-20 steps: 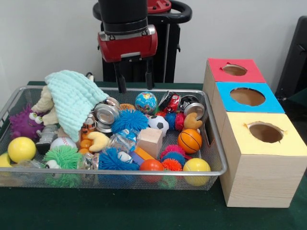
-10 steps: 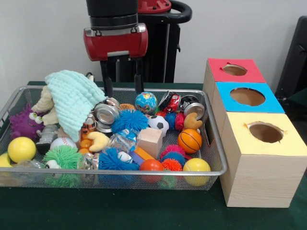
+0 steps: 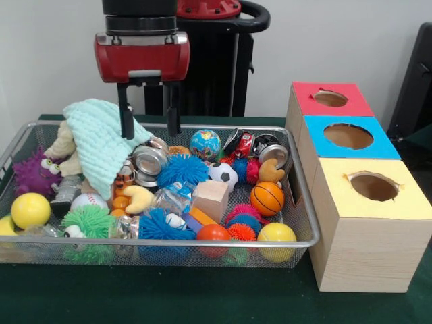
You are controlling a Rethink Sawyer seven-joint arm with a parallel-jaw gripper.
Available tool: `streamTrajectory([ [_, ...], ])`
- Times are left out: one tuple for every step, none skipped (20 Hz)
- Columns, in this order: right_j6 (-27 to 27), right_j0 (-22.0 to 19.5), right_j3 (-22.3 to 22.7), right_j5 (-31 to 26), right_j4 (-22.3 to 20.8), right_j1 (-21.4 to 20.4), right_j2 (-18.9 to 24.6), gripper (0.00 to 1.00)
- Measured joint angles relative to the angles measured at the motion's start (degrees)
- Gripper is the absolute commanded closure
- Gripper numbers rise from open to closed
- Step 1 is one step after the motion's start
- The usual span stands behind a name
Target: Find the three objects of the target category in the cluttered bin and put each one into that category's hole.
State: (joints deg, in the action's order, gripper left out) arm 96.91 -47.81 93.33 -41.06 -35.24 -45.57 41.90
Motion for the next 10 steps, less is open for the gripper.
streamTrajectory([
  [0.0,-0.2,-0.5,0.0,0.0,0.4,0.0,0.00],
  [0.0,-0.3,-0.7,0.0,0.0,0.5,0.0,0.00],
  [0.0,-0.7,-1.1,-0.1,0.0,1.0,0.1,0.00],
  [0.0,-0.9,-1.3,-0.1,0.0,1.4,0.1,0.00],
  [0.0,-1.3,-1.6,-0.1,0.0,2.0,0.2,0.00],
  [0.0,-1.7,-1.9,-0.1,0.0,2.6,0.2,0.00],
  [0.0,-2.0,-2.1,-0.1,0.0,3.1,0.2,0.00],
  [0.0,-2.4,-2.3,-0.1,0.0,3.8,0.2,0.00],
  [0.0,-2.6,-2.4,-0.1,0.0,4.2,0.2,0.00],
  [0.0,-2.9,-2.6,-0.1,0.0,4.7,0.2,0.00],
])
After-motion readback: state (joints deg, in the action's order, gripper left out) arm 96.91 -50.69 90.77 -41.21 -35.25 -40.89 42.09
